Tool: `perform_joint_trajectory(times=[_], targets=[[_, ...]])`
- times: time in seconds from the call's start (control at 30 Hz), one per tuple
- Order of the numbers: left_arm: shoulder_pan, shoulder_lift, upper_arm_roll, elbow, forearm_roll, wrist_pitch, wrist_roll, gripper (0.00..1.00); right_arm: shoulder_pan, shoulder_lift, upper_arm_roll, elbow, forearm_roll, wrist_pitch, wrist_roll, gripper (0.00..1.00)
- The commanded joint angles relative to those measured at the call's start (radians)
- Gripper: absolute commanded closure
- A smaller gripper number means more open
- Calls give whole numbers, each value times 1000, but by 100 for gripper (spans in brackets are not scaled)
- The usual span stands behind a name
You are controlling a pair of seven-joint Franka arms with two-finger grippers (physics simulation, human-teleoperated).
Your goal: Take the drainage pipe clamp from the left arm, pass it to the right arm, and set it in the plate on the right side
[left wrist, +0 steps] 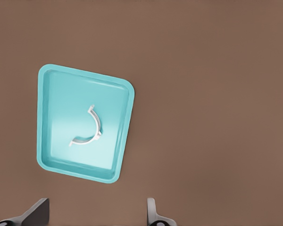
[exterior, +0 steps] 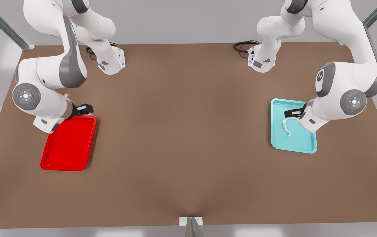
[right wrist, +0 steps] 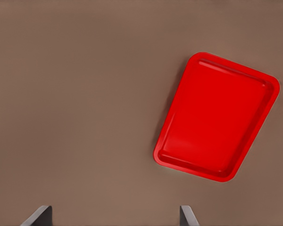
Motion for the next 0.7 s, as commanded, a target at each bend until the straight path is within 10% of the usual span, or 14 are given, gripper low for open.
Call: perform_joint_trajectory(times=[0.0, 0.2, 0.67], targets=[[0, -1, 0, -2, 5, 90, -9, 0, -6, 0, -1, -1, 9, 85, -73, 0], [-1, 47, 144, -505, 3, 705, -6, 0, -49, 9, -9, 114, 31, -5, -196, 0], [59, 116, 190, -795, -117, 1118, 353, 0, -71, 12, -12, 102, 88, -40, -197, 0]])
